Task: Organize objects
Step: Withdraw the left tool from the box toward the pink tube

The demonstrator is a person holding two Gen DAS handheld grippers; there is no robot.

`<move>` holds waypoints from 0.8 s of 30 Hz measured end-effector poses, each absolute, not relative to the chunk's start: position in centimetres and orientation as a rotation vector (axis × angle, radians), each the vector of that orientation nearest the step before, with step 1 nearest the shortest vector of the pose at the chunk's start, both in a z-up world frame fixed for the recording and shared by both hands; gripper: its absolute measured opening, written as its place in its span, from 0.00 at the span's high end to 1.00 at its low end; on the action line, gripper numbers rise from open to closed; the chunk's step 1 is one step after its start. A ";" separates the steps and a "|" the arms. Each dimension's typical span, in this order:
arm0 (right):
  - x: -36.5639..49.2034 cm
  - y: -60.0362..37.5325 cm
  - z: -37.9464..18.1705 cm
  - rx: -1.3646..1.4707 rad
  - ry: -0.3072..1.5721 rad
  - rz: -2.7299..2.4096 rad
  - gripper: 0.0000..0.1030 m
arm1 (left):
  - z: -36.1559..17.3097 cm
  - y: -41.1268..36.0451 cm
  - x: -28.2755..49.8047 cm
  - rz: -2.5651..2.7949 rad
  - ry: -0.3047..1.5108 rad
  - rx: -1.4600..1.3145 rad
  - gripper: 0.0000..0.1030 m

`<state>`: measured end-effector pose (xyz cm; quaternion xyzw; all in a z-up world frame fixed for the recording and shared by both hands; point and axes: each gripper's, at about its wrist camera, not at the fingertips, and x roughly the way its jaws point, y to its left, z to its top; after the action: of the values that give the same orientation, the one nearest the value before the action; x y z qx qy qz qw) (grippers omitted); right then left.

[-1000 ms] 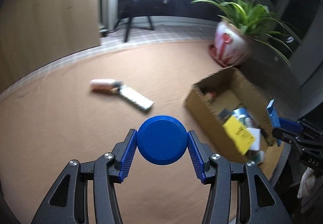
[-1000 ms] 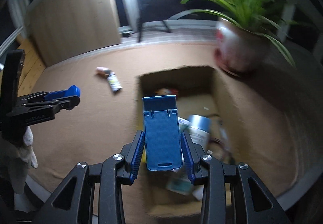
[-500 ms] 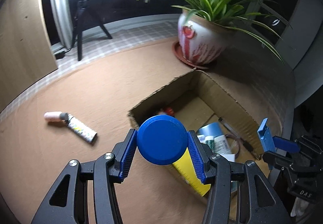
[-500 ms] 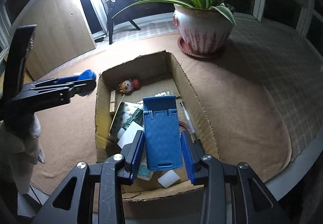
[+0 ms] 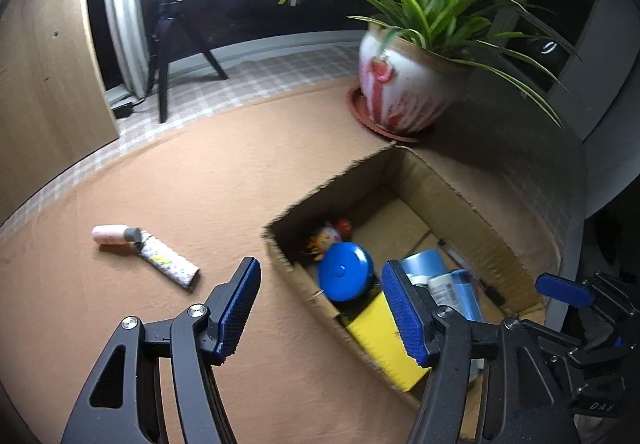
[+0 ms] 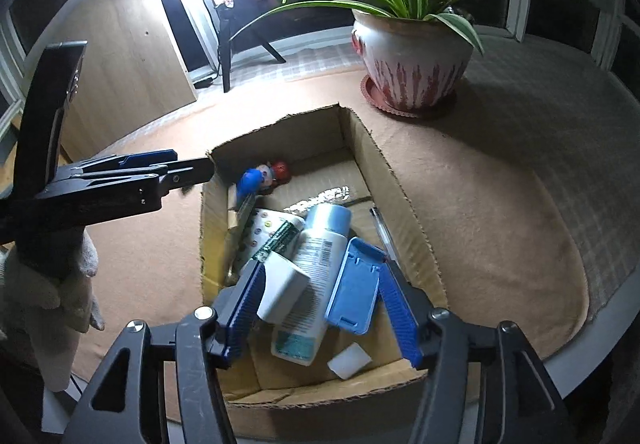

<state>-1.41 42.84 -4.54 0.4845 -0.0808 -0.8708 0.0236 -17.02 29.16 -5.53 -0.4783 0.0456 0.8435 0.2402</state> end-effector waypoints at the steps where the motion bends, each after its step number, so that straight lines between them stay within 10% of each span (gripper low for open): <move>1: -1.5 42.6 -4.5 1.498 -0.247 -2.692 0.46 | -5.5 28.7 -17.1 2.315 0.123 -1.311 0.35; 24: -1.3 39.8 -4.1 1.529 -0.279 -2.652 0.46 | -7.6 14.1 -26.3 2.463 0.006 -1.498 0.35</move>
<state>-1.27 39.79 -4.11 0.4970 -0.0908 -0.8624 0.0337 -26.32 14.12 -7.65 -0.5153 0.0020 0.8472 0.1293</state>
